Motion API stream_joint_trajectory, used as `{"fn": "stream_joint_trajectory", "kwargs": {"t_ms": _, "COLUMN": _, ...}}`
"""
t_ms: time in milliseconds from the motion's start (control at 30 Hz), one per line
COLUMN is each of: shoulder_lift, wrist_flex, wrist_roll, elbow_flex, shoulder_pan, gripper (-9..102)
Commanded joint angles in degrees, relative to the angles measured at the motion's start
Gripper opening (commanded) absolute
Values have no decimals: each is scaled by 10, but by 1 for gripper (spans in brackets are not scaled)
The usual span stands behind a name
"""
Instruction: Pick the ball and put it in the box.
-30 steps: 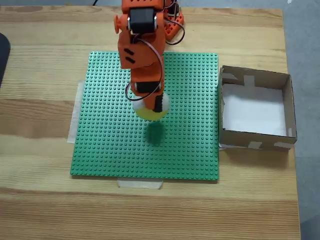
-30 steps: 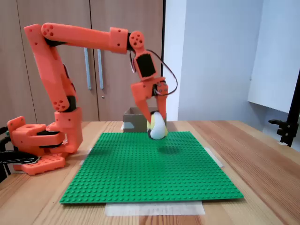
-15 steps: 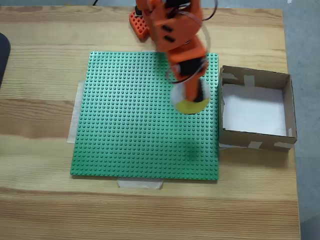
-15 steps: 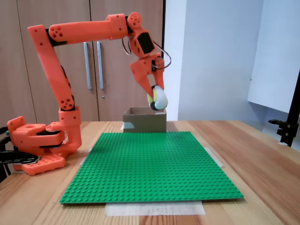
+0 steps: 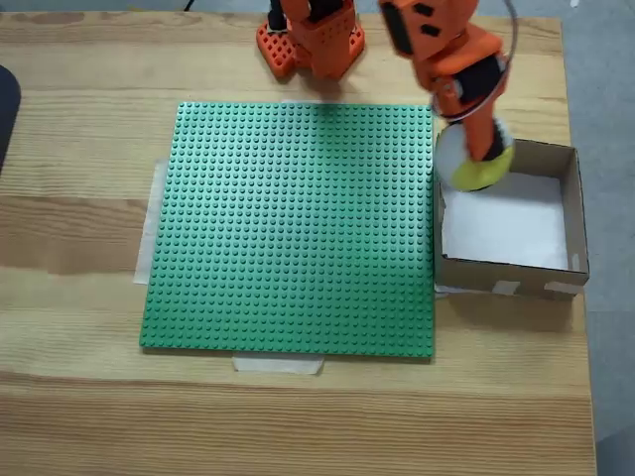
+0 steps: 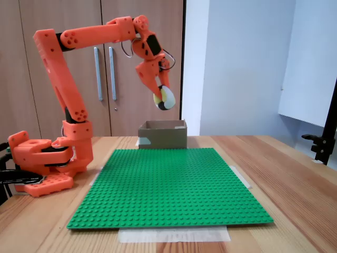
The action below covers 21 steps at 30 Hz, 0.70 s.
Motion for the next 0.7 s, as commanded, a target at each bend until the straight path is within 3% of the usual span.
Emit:
{"fn": "stream_joint_trajectory", "kwargs": {"t_ms": 0, "shoulder_lift": 16, "wrist_flex": -32, "wrist_roll": 5, "elbow_flex": -25, "shoulder_pan": -25, "gripper": -1}}
{"fn": "stream_joint_trajectory", "kwargs": {"t_ms": 667, "shoulder_lift": -100, "wrist_flex": -85, "wrist_roll": 25, "elbow_flex": -23, "shoulder_pan": -54, "gripper": -1}}
